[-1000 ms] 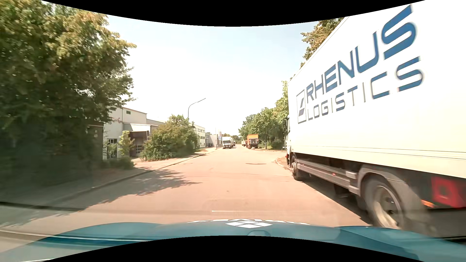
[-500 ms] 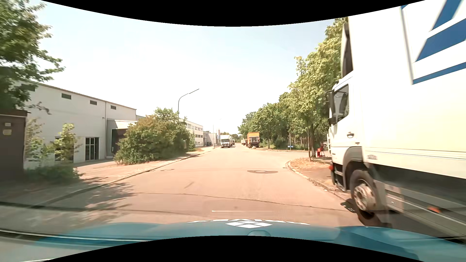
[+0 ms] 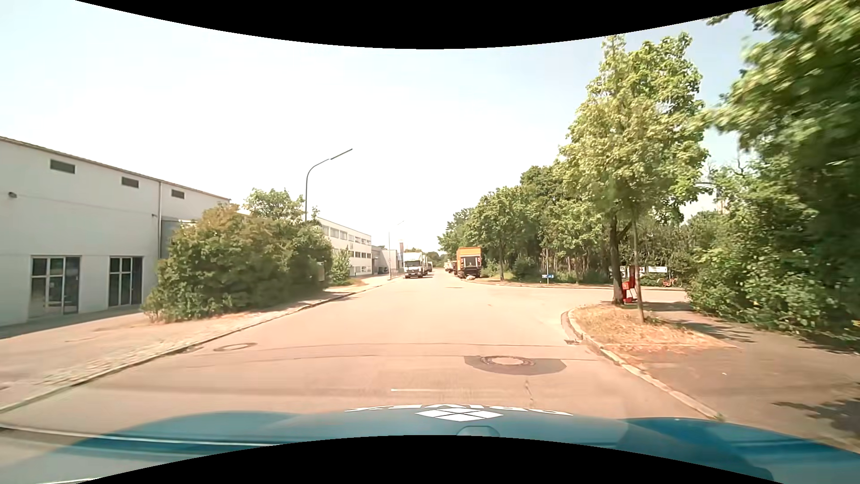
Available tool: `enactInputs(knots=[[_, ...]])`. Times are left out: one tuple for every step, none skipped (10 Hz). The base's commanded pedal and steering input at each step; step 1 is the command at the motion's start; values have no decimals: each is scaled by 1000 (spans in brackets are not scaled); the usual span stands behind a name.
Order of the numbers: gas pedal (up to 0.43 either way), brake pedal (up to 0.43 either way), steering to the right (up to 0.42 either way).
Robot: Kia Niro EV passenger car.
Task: Follow the waypoints while adhering to traffic rules and regulations
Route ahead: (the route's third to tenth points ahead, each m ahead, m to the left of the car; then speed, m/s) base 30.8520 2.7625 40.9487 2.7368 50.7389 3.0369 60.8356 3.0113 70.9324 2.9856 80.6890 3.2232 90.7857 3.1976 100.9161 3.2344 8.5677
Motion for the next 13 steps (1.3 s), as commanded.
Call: enactInputs(knots=[[0,0,0],[0,0,0],[0,0,0],[0,0,-2],[47,0,-3],[138,0,-3],[138,0,-3],[150,0,-3],[150,0,-3],[150,0,-3],[150,0,-4],[169,0,-4],[169,0,-4]])
